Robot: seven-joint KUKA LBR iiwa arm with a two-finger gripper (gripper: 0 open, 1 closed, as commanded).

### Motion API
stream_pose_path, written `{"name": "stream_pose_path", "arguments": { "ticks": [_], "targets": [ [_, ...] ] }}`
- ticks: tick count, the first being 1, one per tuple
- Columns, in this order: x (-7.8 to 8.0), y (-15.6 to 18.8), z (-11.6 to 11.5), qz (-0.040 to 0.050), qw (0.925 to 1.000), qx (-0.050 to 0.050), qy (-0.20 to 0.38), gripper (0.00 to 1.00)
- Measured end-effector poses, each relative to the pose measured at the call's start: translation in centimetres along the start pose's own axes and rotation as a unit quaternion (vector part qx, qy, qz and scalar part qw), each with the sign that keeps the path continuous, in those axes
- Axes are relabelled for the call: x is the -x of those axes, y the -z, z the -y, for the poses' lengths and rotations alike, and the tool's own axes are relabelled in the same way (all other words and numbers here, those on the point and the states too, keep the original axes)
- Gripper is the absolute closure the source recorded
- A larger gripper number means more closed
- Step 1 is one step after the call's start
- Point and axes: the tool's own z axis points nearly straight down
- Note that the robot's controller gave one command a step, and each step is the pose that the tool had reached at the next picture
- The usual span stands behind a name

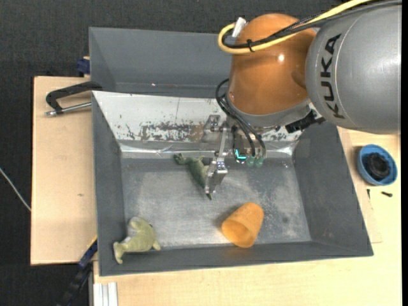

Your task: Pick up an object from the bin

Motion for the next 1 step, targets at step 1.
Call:
{"name": "stream_pose_path", "arguments": {
  "ticks": [1],
  "targets": [
    [1.79, -10.38, 7.93, -0.0003, 1.0, -0.001, 0.0, 0.0]
  ]
}}
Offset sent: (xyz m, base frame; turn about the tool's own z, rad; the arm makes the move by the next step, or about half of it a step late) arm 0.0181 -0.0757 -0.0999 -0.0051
